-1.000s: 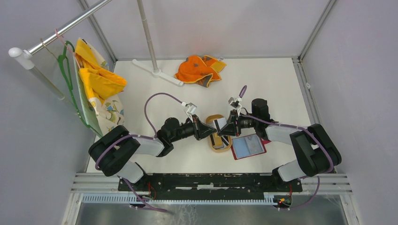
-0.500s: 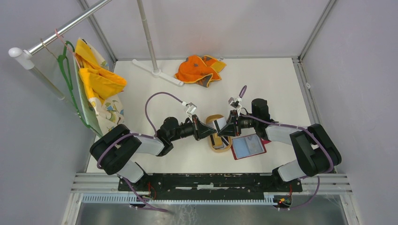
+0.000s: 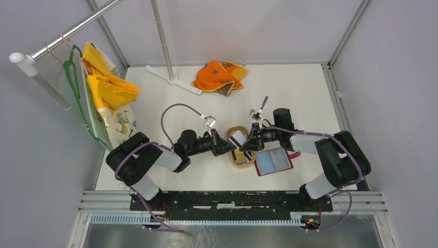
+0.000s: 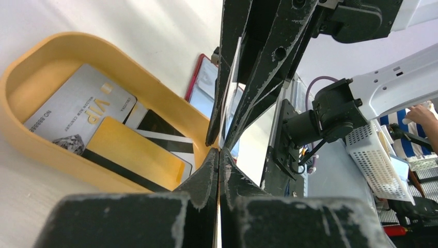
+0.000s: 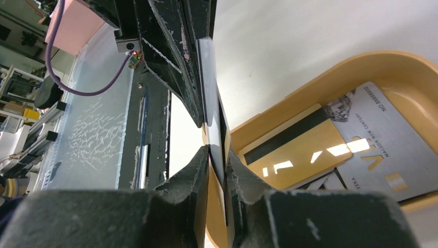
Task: Put the credit cards into the card holder
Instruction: Pick up the credit card from the storage box, then place the credit card in the storage box.
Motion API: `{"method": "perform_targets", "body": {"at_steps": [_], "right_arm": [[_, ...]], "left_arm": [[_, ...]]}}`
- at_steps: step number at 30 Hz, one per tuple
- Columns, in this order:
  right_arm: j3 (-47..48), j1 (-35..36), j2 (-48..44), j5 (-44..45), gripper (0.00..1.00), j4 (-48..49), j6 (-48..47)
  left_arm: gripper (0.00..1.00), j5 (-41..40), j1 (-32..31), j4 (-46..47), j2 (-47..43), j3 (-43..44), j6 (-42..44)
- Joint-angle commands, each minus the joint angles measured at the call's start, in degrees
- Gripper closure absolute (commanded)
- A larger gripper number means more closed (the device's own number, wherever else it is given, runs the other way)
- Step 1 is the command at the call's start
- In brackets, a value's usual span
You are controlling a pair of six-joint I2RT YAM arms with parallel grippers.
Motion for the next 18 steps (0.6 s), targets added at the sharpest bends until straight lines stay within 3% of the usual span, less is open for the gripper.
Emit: {"method": "perform_targets", "body": {"at_steps": [1,12,18], "right_arm": [[2.75,-1.22,1.56,1.32,0.80,-2.49,-4.76],[4.09,-1.48,5.18,2.93,0.87,-6.05,-7.31],[5.08,-3.51,5.08,5.35,0.87,-9.35,-9.47]], "left_arm": [[0.98,1.89,1.13,5.85,2.48,-0.91,1.09],[0.98,5.85,2.81,18.54,14.19,1.01,-6.44],[0.98,5.88,4.20,22.64,16.20,-0.17,-9.24]]}}
